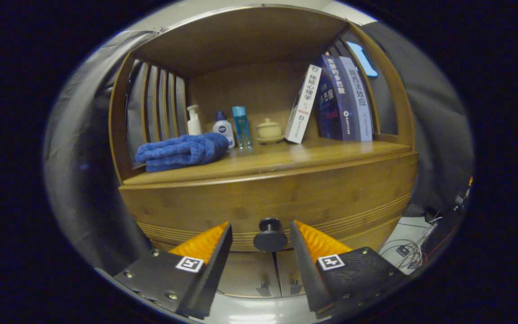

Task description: Pull open the drawer, take out the items inside it, and place them on the countertop above the cabinet.

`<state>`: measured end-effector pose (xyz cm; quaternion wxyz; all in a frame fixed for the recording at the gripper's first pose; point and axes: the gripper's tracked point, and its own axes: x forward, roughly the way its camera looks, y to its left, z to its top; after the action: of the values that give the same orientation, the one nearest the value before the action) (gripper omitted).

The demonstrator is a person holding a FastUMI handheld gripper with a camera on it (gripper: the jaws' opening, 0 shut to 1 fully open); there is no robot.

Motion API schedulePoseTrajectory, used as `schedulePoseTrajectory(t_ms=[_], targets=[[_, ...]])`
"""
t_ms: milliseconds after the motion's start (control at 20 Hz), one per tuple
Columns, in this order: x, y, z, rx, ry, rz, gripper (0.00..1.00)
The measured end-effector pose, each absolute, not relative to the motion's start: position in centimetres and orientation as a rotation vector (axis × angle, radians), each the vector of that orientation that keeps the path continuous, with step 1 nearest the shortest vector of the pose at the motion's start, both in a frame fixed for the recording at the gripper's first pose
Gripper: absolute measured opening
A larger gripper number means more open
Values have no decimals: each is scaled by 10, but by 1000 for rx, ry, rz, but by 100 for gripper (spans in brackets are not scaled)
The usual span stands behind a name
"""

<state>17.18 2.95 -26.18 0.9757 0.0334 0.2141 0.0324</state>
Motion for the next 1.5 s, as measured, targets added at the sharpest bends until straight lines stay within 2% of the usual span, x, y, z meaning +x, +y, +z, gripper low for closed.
schedulePoseTrajectory(t_ms=[100, 150, 300, 400, 450, 550, 600, 1300, 1500], targets=[[177, 25, -274, 3, 491, 43, 58], [182, 29, -275, -4, 490, 54, 57], [184, 26, -275, -4, 482, 42, 45], [182, 27, -275, 20, 480, 32, 41], [183, 27, -276, 21, 480, 27, 35], [180, 28, -275, 16, 498, 27, 35], [179, 28, -276, 16, 504, 24, 28], [58, 15, -253, 29, 477, -87, 28], [29, 11, -259, 8, 531, -116, 28]])
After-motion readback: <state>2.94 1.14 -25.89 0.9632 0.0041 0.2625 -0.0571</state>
